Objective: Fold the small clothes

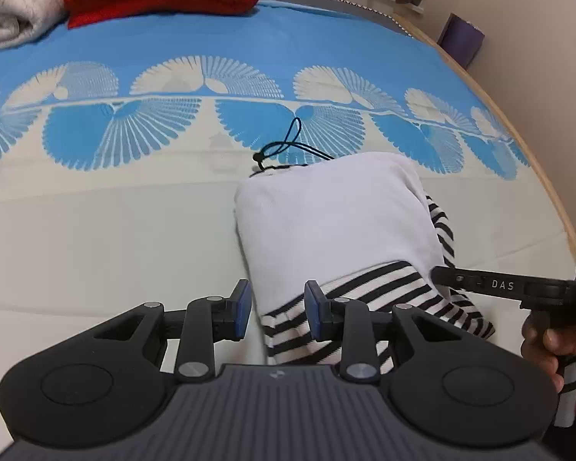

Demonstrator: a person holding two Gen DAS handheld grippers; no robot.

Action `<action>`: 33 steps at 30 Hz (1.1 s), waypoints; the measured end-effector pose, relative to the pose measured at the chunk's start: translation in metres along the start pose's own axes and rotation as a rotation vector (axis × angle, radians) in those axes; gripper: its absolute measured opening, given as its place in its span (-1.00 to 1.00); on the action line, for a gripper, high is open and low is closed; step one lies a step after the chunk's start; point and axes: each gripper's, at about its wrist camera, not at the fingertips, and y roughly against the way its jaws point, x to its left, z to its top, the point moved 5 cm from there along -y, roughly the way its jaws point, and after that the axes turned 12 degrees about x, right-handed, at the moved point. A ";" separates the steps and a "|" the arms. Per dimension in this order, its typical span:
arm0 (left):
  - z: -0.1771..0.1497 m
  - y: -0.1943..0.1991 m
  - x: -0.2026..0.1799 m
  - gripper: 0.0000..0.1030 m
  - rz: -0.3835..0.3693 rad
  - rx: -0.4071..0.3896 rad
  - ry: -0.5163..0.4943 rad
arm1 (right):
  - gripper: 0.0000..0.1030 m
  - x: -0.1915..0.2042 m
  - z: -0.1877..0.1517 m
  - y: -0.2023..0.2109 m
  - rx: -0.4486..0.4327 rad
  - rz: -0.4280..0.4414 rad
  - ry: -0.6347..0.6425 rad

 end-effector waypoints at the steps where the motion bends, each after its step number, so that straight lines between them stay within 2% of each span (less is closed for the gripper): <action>1: 0.000 -0.002 0.000 -0.35 -0.011 0.005 0.005 | -1.00 -0.002 0.001 0.008 -0.030 0.017 0.001; 3: -0.001 -0.005 -0.005 -0.34 -0.044 0.024 0.006 | -1.00 -0.011 0.004 0.030 -0.105 0.102 -0.042; 6: -0.006 -0.012 -0.022 -0.21 -0.123 0.071 -0.030 | -1.00 -0.040 -0.002 0.076 -0.240 0.295 -0.171; 7: -0.008 -0.015 -0.030 -0.21 -0.147 0.087 -0.056 | -1.00 -0.049 -0.005 0.085 -0.261 0.296 -0.187; 10: -0.013 -0.025 -0.053 -0.15 -0.168 0.125 -0.129 | -1.00 -0.081 -0.012 0.097 -0.272 0.238 -0.270; 13: -0.015 -0.040 -0.068 -0.06 -0.145 0.159 -0.179 | -1.00 -0.093 -0.014 0.088 -0.200 0.139 -0.266; 15: -0.018 -0.053 -0.072 0.09 -0.111 0.187 -0.199 | -1.00 -0.086 -0.013 0.072 -0.133 0.084 -0.225; 18: -0.022 -0.074 -0.070 0.26 -0.002 0.236 -0.219 | -1.00 -0.068 -0.010 0.047 -0.064 -0.012 -0.121; 21: -0.022 -0.082 -0.058 0.25 0.034 0.259 -0.183 | -1.00 -0.051 -0.004 0.026 -0.022 -0.088 -0.042; 24: -0.025 -0.085 -0.056 0.26 0.058 0.267 -0.220 | -1.00 -0.042 -0.004 0.007 0.041 -0.152 -0.002; 27: -0.022 -0.078 -0.058 0.25 0.030 0.265 -0.232 | -1.00 -0.039 -0.010 0.007 0.034 -0.184 0.031; 30: -0.019 -0.063 -0.058 0.26 -0.028 0.246 -0.211 | -0.95 -0.041 -0.006 0.022 -0.014 -0.137 0.032; 31: -0.019 -0.057 -0.060 0.32 -0.045 0.235 -0.220 | -0.82 -0.043 -0.006 0.029 -0.030 -0.110 0.034; 32: -0.021 -0.054 -0.063 0.33 -0.059 0.231 -0.233 | -0.44 -0.045 -0.007 0.037 -0.049 -0.084 0.042; 33: -0.023 -0.052 -0.066 0.33 -0.070 0.237 -0.251 | -0.20 -0.047 -0.009 0.043 -0.062 -0.064 0.053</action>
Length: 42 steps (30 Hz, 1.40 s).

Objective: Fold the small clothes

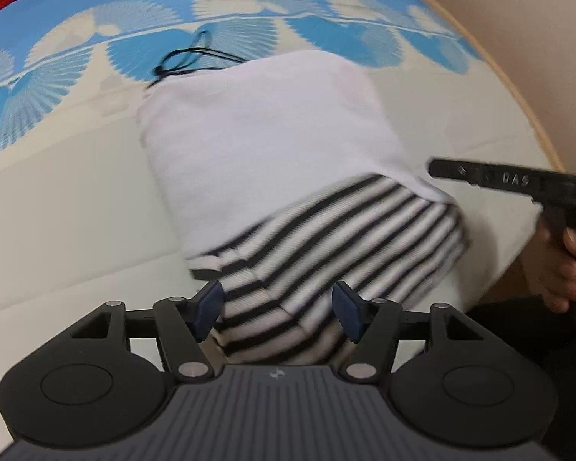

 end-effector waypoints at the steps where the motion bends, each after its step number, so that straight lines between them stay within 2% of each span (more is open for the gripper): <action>1: -0.003 -0.003 -0.003 0.33 -0.002 0.019 -0.026 | 0.16 -0.001 -0.002 0.004 0.000 0.016 0.012; 3: -0.011 -0.017 -0.008 0.33 0.039 0.087 -0.070 | 0.22 -0.003 -0.010 0.003 0.044 0.046 0.038; 4: -0.014 -0.028 -0.009 0.33 0.080 0.130 -0.097 | 0.22 -0.004 -0.015 -0.001 0.084 0.044 0.050; 6: -0.016 -0.039 -0.012 0.37 0.142 0.164 -0.146 | 0.15 -0.004 -0.026 -0.012 0.164 0.019 0.098; 7: -0.017 -0.042 -0.014 0.41 0.152 0.170 -0.161 | -0.02 -0.002 -0.031 -0.016 0.186 0.010 0.124; 8: -0.017 -0.043 -0.014 0.42 0.153 0.171 -0.165 | -0.51 0.001 -0.035 -0.018 0.197 0.008 0.156; 9: -0.018 -0.044 -0.015 0.42 0.159 0.171 -0.171 | -0.84 0.005 -0.037 -0.017 0.198 0.012 0.180; 10: -0.018 -0.044 -0.015 0.45 0.168 0.173 -0.176 | -1.00 0.008 -0.038 -0.015 0.186 0.018 0.203; 12: -0.019 -0.046 -0.017 0.46 0.177 0.175 -0.180 | -1.00 0.010 -0.039 -0.010 0.169 0.013 0.225; 13: -0.019 -0.045 -0.017 0.46 0.178 0.174 -0.185 | -1.00 0.005 -0.039 -0.013 0.180 -0.018 0.214; 15: -0.019 -0.043 -0.018 0.46 0.173 0.172 -0.184 | -1.00 -0.013 -0.042 -0.022 0.228 -0.136 0.172; 16: -0.018 -0.040 -0.017 0.46 0.158 0.169 -0.173 | -1.00 -0.021 -0.043 -0.026 0.252 -0.155 0.147; 18: -0.016 -0.033 -0.011 0.46 0.117 0.152 -0.129 | -1.00 -0.026 -0.040 -0.023 0.245 -0.128 0.127; 20: -0.007 -0.019 -0.005 0.46 0.073 0.090 -0.070 | -1.00 -0.028 -0.027 -0.005 0.130 -0.121 0.113; 22: 0.003 -0.003 0.009 0.47 0.033 0.009 0.007 | -0.94 -0.031 -0.010 0.022 -0.043 -0.094 0.039; 24: 0.013 0.009 0.022 0.48 0.037 -0.061 0.101 | -0.53 -0.035 0.003 0.035 -0.123 -0.012 -0.056; 25: 0.017 0.012 0.030 0.48 0.053 -0.087 0.151 | -0.07 -0.037 0.008 0.037 -0.141 0.016 -0.101; 26: 0.020 0.014 0.037 0.48 0.074 -0.100 0.187 | 0.15 -0.037 0.014 0.036 -0.152 0.033 -0.138; 28: 0.025 0.014 0.047 0.49 0.120 -0.111 0.242 | 0.14 -0.032 0.025 0.027 -0.154 0.063 -0.187; 31: 0.029 0.017 0.053 0.49 0.134 -0.120 0.286 | 0.14 -0.018 0.040 0.007 -0.136 0.088 -0.225; 40: 0.037 0.008 0.053 0.48 0.184 -0.116 0.276 | 0.20 0.012 0.080 -0.051 -0.095 0.063 -0.263; 42: 0.036 0.009 0.056 0.48 0.192 -0.117 0.273 | 0.07 0.015 0.085 -0.059 -0.088 0.074 -0.249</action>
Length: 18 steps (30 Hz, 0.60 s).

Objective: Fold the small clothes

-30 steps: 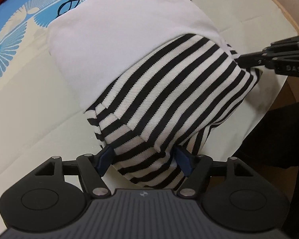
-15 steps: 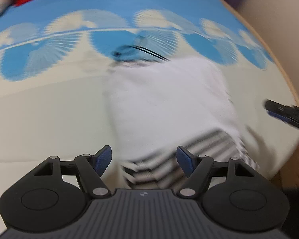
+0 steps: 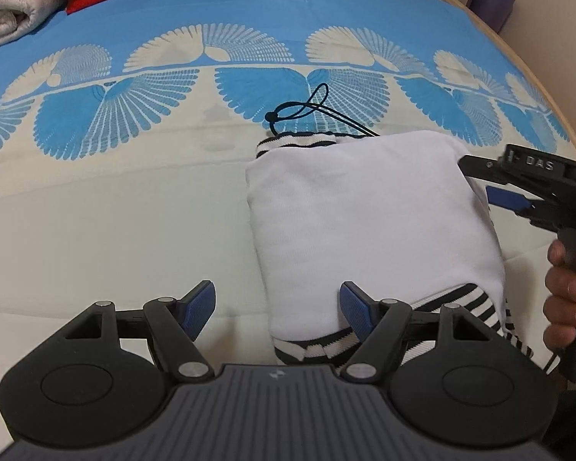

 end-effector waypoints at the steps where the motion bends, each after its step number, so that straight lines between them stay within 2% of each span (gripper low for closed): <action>1: 0.001 0.000 0.002 0.48 0.003 0.000 0.000 | -0.40 0.003 0.000 -0.003 0.009 0.026 0.010; 2: 0.002 0.000 0.003 0.49 0.004 0.000 0.003 | -0.95 0.007 0.001 -0.004 0.017 0.052 0.026; 3: 0.002 0.001 0.005 0.49 0.004 -0.001 0.007 | -0.95 0.010 0.003 0.000 -0.013 0.053 0.040; 4: 0.003 0.001 0.007 0.48 0.003 -0.004 0.015 | -0.96 0.012 0.007 0.010 -0.080 0.059 0.039; 6: 0.005 0.002 0.011 0.49 -0.003 -0.009 0.030 | -0.96 0.006 0.015 0.030 -0.194 0.092 -0.019; 7: 0.006 0.003 0.013 0.49 -0.009 -0.013 0.040 | -0.96 0.000 0.017 0.031 -0.206 0.038 -0.037; 8: 0.006 0.004 0.014 0.49 -0.015 -0.014 0.047 | -0.96 -0.006 0.017 0.024 -0.180 -0.035 -0.048; 10: 0.006 0.003 0.015 0.49 -0.023 -0.010 0.057 | -0.96 -0.020 0.011 -0.002 -0.041 -0.172 -0.049; 11: 0.006 0.003 0.015 0.49 -0.026 -0.007 0.059 | -0.94 -0.024 0.006 -0.014 0.028 -0.192 -0.051; 13: 0.005 0.002 0.015 0.49 -0.033 0.000 0.065 | -0.92 -0.027 0.001 -0.023 0.081 -0.243 -0.040; 15: 0.005 0.002 0.016 0.48 -0.052 0.004 0.084 | -0.74 -0.021 0.002 -0.015 0.042 -0.290 0.008; 16: 0.005 0.002 0.016 0.48 -0.067 0.004 0.098 | -0.66 -0.017 0.004 -0.006 0.008 -0.281 0.022; 18: 0.007 0.002 0.019 0.48 -0.110 0.000 0.137 | -0.16 -0.015 0.007 0.015 -0.062 -0.208 0.031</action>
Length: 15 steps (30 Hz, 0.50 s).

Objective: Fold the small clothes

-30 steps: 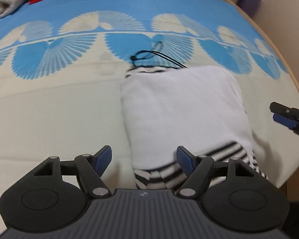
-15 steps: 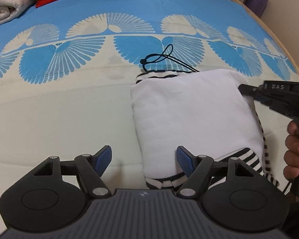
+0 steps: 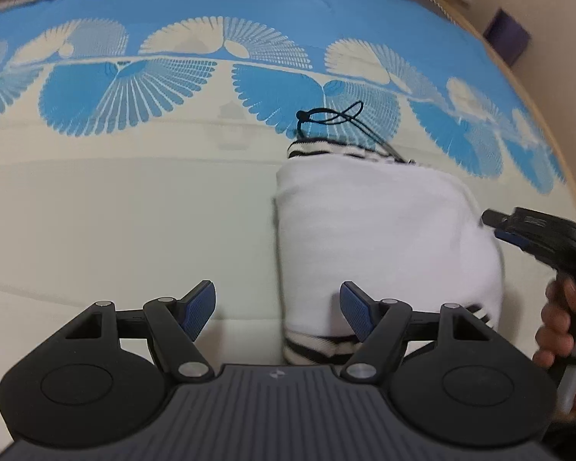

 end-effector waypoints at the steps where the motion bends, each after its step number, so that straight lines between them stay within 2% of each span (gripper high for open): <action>1: 0.001 0.000 0.002 0.49 -0.035 -0.003 0.027 | -0.05 -0.001 0.000 0.011 -0.030 0.041 0.008; 2: 0.003 0.000 0.003 0.49 -0.077 -0.003 0.060 | 0.11 -0.002 -0.002 0.017 -0.041 0.069 0.023; 3: 0.004 -0.001 0.005 0.49 -0.115 -0.001 0.093 | 0.18 -0.001 -0.005 0.020 -0.030 0.100 0.047; 5: 0.008 -0.007 0.007 0.57 -0.180 0.004 0.149 | 0.47 -0.001 -0.017 0.014 0.070 0.172 0.067; 7: 0.009 -0.018 0.009 0.61 -0.215 0.017 0.191 | 0.51 -0.004 -0.031 0.000 0.196 0.188 0.064; 9: 0.011 -0.032 0.011 0.61 -0.235 0.033 0.229 | 0.51 -0.010 -0.042 -0.012 0.270 0.157 0.068; 11: 0.011 -0.049 0.015 0.65 -0.255 0.067 0.280 | 0.55 -0.016 -0.047 -0.017 0.290 0.154 0.057; 14: 0.015 -0.067 0.017 0.73 -0.331 0.068 0.331 | 0.54 -0.023 -0.046 -0.020 0.304 0.181 0.021; 15: 0.015 -0.073 0.018 0.73 -0.341 0.082 0.349 | 0.45 -0.024 -0.046 -0.022 0.311 0.188 0.008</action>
